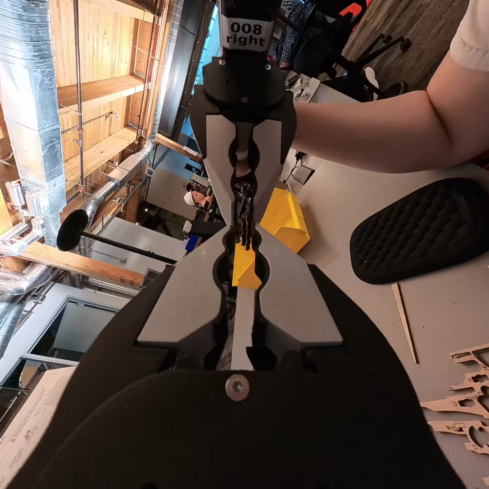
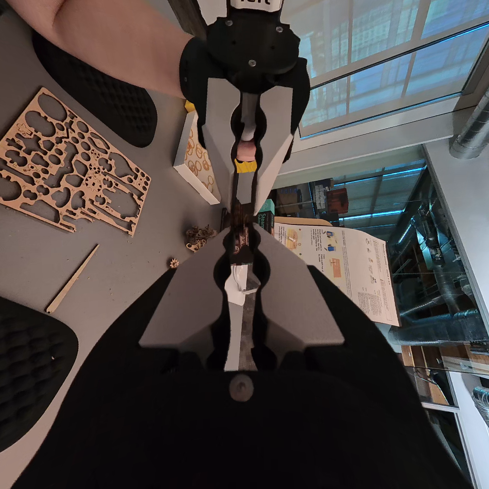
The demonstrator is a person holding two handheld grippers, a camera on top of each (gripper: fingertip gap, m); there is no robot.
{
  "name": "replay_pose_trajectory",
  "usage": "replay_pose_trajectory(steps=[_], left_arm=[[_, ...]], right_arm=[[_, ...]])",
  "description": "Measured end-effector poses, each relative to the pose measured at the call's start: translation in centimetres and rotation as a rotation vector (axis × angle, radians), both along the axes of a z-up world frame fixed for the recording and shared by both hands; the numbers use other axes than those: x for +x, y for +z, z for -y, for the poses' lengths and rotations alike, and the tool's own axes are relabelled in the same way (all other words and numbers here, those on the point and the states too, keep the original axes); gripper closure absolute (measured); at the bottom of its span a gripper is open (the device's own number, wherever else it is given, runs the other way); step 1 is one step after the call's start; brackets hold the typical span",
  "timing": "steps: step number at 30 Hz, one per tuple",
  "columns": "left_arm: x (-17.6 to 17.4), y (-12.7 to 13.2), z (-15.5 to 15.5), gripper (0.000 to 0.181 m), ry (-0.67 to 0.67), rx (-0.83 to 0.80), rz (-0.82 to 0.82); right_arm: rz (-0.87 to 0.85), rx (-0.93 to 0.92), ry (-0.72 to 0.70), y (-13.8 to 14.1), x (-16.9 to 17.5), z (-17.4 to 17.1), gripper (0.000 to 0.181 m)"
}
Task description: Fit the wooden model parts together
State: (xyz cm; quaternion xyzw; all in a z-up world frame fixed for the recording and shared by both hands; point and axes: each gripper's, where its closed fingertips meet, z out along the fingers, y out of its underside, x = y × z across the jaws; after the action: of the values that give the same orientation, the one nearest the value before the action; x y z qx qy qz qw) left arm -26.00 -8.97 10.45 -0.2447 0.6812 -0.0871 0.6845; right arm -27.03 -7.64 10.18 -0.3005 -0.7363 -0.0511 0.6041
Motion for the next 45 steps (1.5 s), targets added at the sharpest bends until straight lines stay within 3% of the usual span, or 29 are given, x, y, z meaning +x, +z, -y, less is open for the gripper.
replay_pose_trajectory(steps=[2, 7, 20, 31, 37, 40, 45], left_arm=[[0.0, 0.3, 0.0, 0.166, 0.013, 0.024, 0.014], [0.1, -0.4, -0.1, 0.172, 0.027, 0.024, -0.025], [0.4, 0.9, -1.1, 0.173, 0.057, -0.035, 0.014], [0.3, 1.1, -1.1, 0.178, 0.050, 0.027, 0.070], [0.0, 0.9, -1.4, 0.156, 0.056, -0.063, 0.052], [-0.2, 1.1, -1.6, 0.172, 0.063, -0.038, 0.066], [0.0, 1.0, -1.5, 0.181, 0.060, -0.023, 0.060]], right_arm=[[-0.001, 0.000, -0.002, 0.1, 0.0, 0.1, 0.172], [0.016, -0.001, -0.013, -0.3, -0.1, -0.1, 0.173], [-0.057, -0.045, -0.044, 1.0, 0.1, -1.0, 0.174], [-0.087, -0.098, -0.034, 1.1, -0.1, -1.3, 0.173], [-0.118, -0.093, 0.025, 1.7, 0.3, -0.7, 0.173], [-0.131, -0.149, 0.061, 1.7, 0.4, -0.4, 0.172], [-0.147, -0.211, 0.086, 1.5, 0.4, -0.8, 0.172]])
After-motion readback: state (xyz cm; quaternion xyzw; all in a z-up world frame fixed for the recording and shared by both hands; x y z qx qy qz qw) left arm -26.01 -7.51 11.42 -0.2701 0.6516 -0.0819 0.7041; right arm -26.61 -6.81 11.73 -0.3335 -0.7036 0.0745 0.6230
